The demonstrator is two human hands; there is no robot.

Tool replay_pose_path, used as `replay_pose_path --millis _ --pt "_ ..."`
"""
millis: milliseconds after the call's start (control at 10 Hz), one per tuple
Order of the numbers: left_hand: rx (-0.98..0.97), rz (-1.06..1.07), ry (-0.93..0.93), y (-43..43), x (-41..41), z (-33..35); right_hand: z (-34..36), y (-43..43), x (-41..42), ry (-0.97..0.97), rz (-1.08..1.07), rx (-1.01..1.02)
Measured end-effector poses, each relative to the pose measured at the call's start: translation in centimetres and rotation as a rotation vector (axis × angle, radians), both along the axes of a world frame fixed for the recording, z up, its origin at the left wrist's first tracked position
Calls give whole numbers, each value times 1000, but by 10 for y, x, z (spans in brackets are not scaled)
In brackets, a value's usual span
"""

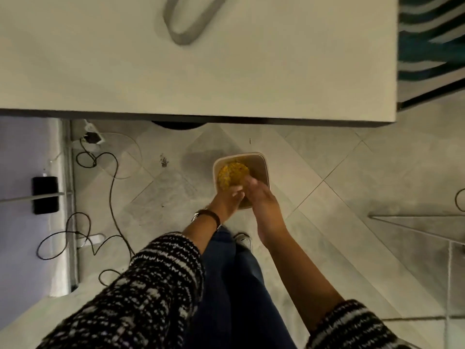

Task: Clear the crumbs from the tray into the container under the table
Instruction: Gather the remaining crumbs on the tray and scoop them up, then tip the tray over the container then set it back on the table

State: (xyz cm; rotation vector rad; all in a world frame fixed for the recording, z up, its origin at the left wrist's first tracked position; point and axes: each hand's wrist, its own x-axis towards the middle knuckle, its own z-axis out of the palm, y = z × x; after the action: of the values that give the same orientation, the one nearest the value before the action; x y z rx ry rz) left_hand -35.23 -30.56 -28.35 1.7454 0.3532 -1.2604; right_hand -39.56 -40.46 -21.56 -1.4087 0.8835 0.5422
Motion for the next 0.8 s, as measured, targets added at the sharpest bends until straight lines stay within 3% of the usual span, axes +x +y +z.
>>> replay_pose_path --millis 200,400,600,800 --pt "-61 22 -195 50 1 196 151 -13 -5 -122 223 -146" --pt "-80 120 -408 111 6 320 265 -2 14 -256 379 -203" --pt "-85 302 -485 164 56 366 304 44 79 -378 384 -170" --pt "-44 405 -537 240 153 369 295 93 199 -406 311 -368"
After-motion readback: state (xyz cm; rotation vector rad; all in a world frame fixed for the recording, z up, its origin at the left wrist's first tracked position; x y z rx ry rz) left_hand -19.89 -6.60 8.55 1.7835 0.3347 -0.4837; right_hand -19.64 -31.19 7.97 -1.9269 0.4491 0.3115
